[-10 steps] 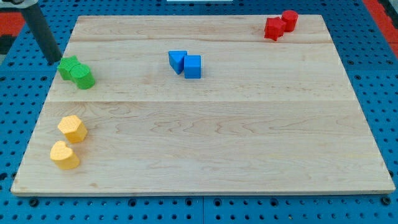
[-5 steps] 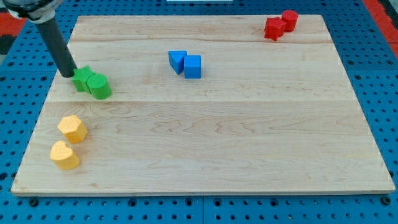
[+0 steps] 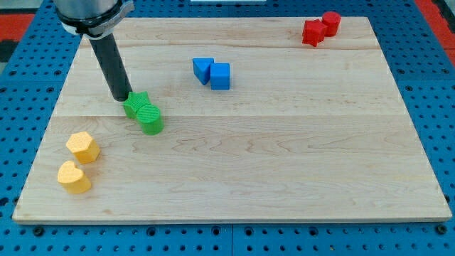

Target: Push the green blocks towards bottom

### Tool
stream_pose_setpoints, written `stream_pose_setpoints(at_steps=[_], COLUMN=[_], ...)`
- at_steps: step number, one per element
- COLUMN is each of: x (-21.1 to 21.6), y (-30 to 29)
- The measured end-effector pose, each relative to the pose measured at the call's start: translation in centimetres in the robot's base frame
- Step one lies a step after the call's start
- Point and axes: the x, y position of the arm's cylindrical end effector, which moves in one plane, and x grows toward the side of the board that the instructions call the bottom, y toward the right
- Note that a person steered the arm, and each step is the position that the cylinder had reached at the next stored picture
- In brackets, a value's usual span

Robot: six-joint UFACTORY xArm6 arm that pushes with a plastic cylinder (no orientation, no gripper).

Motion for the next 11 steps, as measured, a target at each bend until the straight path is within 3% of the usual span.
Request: stream_pose_setpoints(at_steps=[4, 9, 11], x=[0.4, 9.5, 11.9], y=[3.8, 5.6, 2.8])
